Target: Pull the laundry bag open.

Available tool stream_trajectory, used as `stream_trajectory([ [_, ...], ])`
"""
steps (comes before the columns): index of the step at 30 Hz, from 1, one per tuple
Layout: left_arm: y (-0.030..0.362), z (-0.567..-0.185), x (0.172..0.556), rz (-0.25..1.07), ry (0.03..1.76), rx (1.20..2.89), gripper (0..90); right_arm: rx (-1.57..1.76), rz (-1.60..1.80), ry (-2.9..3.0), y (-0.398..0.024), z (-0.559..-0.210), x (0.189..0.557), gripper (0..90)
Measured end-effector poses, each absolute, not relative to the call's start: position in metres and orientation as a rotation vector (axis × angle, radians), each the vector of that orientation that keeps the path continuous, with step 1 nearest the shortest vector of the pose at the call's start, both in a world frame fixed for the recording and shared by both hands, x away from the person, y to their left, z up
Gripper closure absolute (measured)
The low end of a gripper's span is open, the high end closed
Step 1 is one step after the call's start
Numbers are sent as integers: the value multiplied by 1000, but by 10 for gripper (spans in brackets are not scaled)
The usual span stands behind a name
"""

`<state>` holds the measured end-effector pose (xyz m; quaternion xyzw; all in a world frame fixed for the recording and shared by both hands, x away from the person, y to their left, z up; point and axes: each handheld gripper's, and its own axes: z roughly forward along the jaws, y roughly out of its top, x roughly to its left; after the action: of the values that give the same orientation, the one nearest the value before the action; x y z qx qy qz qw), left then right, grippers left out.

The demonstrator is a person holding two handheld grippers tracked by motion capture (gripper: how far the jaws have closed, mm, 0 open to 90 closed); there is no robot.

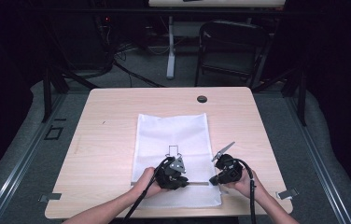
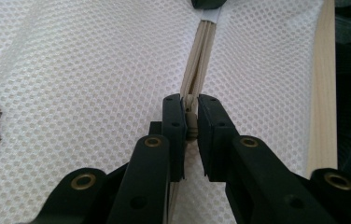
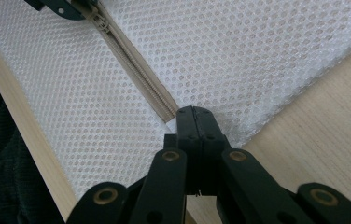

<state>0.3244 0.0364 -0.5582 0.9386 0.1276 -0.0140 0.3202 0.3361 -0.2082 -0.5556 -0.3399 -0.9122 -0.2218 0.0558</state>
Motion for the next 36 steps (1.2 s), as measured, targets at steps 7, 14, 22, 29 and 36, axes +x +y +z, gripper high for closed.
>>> stream_trajectory([
  [7, 43, -557, 324, -37, 333, 2457, 822, -1027, -672, -2764, -208, -555, 336, 900],
  [14, 49, -555, 324, -20, 330, 2467, 822, -1030, -680, -2755, -209, -556, 336, 900],
  [22, 56, -557, 323, -31, 334, 2463, 823, -1030, -682, -2753, -209, -556, 336, 900],
  [29, 62, -556, 323, -26, 329, 2463, 822, -1030, -681, -2756, -209, -556, 336, 900],
  [36, 66, -557, 322, -26, 331, 2461, 822, -1029, -670, -2763, -209, -556, 337, 900],
])
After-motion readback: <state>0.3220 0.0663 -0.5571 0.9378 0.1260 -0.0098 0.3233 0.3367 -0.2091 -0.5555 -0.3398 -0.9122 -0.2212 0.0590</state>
